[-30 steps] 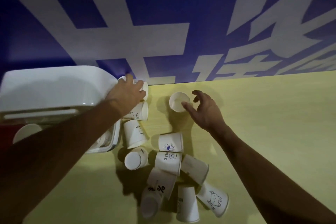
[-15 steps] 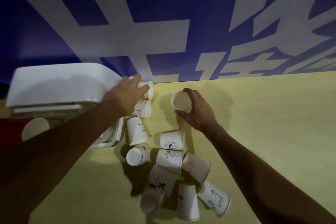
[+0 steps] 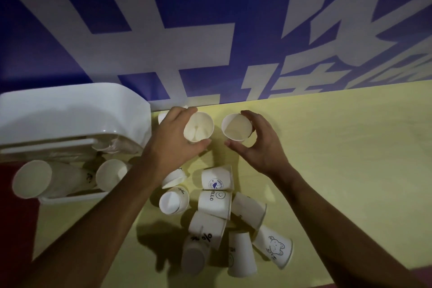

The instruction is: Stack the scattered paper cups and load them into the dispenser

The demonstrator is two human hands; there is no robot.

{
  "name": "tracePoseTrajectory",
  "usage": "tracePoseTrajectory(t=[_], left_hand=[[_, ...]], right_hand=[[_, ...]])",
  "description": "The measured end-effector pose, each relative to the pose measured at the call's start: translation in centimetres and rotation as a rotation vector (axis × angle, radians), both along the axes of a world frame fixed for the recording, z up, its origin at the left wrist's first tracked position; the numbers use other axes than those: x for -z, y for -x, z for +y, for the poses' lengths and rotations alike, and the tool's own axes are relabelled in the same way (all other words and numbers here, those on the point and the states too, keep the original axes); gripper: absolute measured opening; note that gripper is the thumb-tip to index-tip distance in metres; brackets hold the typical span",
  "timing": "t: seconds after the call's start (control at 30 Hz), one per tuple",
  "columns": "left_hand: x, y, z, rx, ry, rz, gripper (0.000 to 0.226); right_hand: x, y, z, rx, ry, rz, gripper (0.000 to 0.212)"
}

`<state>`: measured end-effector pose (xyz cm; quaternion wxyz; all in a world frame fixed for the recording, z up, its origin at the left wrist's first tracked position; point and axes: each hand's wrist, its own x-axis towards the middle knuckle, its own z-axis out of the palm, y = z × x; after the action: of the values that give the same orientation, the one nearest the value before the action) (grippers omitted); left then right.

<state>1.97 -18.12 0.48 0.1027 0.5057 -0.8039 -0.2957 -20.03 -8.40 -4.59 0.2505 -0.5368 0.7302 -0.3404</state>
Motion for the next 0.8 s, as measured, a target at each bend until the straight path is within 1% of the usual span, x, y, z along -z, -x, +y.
tracePoseTrajectory(t=[0.1,0.2,0.33,0.5,0.6,0.8], left_hand=[[-0.1,-1.7,1.4,-0.053,0.010,0.084,0.082],[-0.7,-4.5,2.8,-0.094,0.015,0.120,0.083],[-1.4,-10.5,4.3,-0.144,-0.053,0.213,0.085],[-2.2,-18.7,6.1,-0.150,-0.007,0.295,0.074],[-2.0,-23.2,7.0,-0.175,-0.003,0.319,0.073],[-1.6,-28.9,8.4,-0.247,-0.026,0.324,0.074]], right_hand=[[-1.3,-1.6,1.0,-0.006,0.010,0.007,0.080],[-2.6,-4.2,1.8,-0.027,0.025,-0.015,0.079],[-3.9,-9.4,2.7,-0.037,0.033,-0.049,0.080],[-5.0,-16.9,2.3,-0.076,0.068,-0.041,0.078],[-5.1,-21.1,1.4,-0.091,0.063,-0.095,0.080],[-5.2,-27.2,0.1,-0.124,0.132,-0.154,0.064]])
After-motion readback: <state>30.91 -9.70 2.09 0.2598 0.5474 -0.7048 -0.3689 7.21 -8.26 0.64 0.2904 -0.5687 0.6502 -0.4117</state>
